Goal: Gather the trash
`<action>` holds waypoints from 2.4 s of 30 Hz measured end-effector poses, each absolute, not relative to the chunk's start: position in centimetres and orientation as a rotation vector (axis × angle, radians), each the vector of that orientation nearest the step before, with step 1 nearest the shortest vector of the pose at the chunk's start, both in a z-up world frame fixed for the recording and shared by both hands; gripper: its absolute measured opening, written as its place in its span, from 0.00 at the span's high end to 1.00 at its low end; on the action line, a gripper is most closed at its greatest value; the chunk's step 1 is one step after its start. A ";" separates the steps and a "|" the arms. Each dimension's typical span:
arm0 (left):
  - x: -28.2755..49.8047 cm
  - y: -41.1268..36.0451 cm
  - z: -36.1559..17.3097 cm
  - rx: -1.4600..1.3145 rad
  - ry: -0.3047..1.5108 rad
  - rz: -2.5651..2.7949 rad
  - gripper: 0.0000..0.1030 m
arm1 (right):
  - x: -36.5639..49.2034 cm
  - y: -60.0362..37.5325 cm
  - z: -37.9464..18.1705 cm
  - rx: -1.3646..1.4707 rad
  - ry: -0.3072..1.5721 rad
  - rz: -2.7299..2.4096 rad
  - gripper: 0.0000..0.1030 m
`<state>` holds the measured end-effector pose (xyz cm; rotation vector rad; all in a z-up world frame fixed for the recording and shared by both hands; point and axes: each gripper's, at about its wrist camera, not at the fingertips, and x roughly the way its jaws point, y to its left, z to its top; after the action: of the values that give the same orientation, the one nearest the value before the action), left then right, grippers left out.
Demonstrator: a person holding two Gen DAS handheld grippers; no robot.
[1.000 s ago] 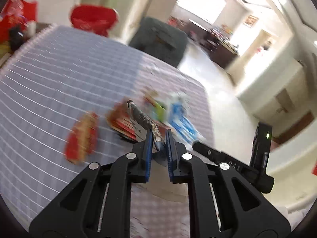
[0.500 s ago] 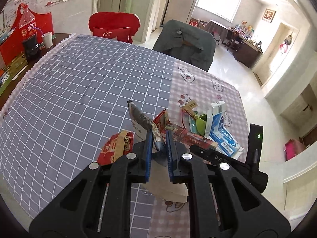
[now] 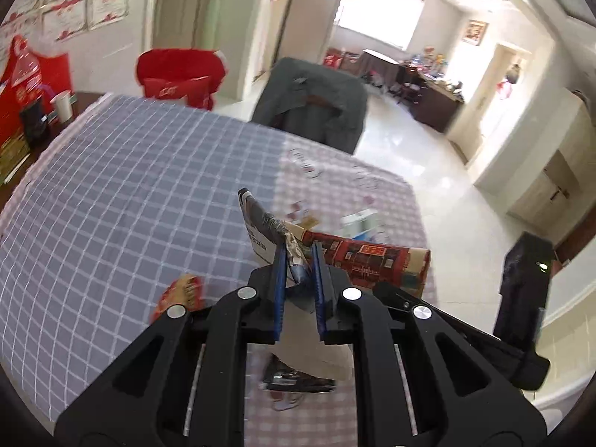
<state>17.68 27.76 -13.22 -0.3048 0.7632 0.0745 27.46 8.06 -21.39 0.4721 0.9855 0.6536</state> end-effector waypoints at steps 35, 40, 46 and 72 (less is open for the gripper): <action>31.2 -15.6 -25.1 -0.090 1.147 -0.406 0.55 | 23.0 -34.1 -25.8 0.553 0.876 -0.062 0.93; 31.7 -16.0 -26.0 -0.070 1.172 -0.391 0.39 | 23.0 -34.6 -26.4 0.564 0.886 -0.054 0.93; 32.4 -15.7 -26.5 -0.071 1.181 -0.369 0.39 | 23.4 -34.4 -26.5 0.558 0.900 -0.042 0.93; 31.8 -10.5 -23.0 -0.164 1.184 -0.288 0.35 | 26.3 -29.3 -26.1 0.493 0.931 0.012 0.49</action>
<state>31.77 -10.51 -22.99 -0.1638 1.1838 -0.2877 26.26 -29.33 -26.10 0.4929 0.9311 0.0120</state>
